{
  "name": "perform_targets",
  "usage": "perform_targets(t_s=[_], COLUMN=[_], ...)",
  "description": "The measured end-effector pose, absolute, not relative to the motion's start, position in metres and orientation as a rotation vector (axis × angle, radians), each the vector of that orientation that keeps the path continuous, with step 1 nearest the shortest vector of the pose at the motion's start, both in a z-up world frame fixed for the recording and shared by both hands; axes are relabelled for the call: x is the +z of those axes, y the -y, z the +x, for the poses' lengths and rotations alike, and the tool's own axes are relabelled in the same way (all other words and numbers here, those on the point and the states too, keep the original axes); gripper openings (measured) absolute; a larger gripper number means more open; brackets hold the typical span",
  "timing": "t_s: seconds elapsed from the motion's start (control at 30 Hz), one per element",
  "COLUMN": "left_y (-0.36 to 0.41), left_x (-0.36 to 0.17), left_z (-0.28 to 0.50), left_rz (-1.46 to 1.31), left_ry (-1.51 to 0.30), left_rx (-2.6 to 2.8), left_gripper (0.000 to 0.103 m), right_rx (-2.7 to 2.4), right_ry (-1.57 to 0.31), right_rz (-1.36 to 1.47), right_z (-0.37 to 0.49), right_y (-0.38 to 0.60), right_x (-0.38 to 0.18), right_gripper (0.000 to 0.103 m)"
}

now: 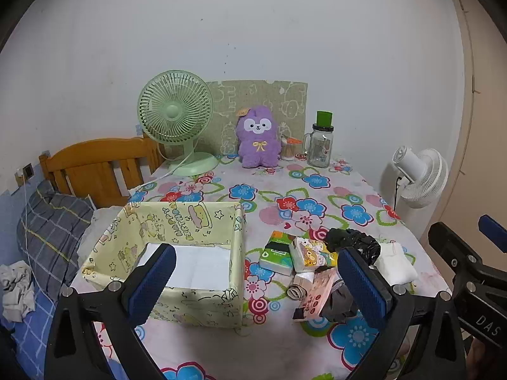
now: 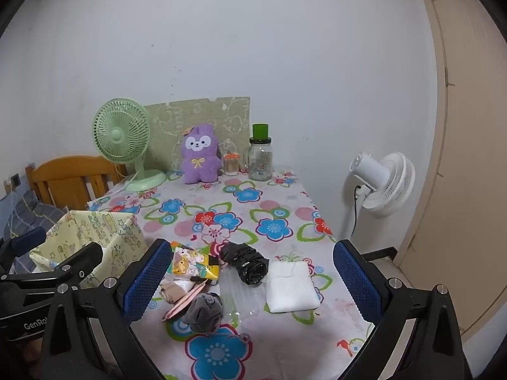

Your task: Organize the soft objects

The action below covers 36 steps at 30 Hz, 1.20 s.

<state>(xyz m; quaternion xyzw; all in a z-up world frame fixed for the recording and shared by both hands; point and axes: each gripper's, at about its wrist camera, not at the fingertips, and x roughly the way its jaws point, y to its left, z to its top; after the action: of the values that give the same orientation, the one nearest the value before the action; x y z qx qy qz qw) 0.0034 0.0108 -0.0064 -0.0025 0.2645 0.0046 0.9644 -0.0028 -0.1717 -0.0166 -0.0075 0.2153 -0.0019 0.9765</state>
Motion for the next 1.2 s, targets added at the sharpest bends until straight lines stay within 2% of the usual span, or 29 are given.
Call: perform_targets(t_s=[1.2], left_y=[-0.0100], left_x=[-0.0102], left_z=[0.0013], left_rz=[-0.007], left_ry=[-0.524], left_rx=[0.009], left_gripper=[0.101], right_rx=[-0.013], right_ry=[-0.444], right_rz=[-0.004], right_z=[-0.0039], right_y=[0.1717], right_x=[-0.0145], right_gripper=[0.103])
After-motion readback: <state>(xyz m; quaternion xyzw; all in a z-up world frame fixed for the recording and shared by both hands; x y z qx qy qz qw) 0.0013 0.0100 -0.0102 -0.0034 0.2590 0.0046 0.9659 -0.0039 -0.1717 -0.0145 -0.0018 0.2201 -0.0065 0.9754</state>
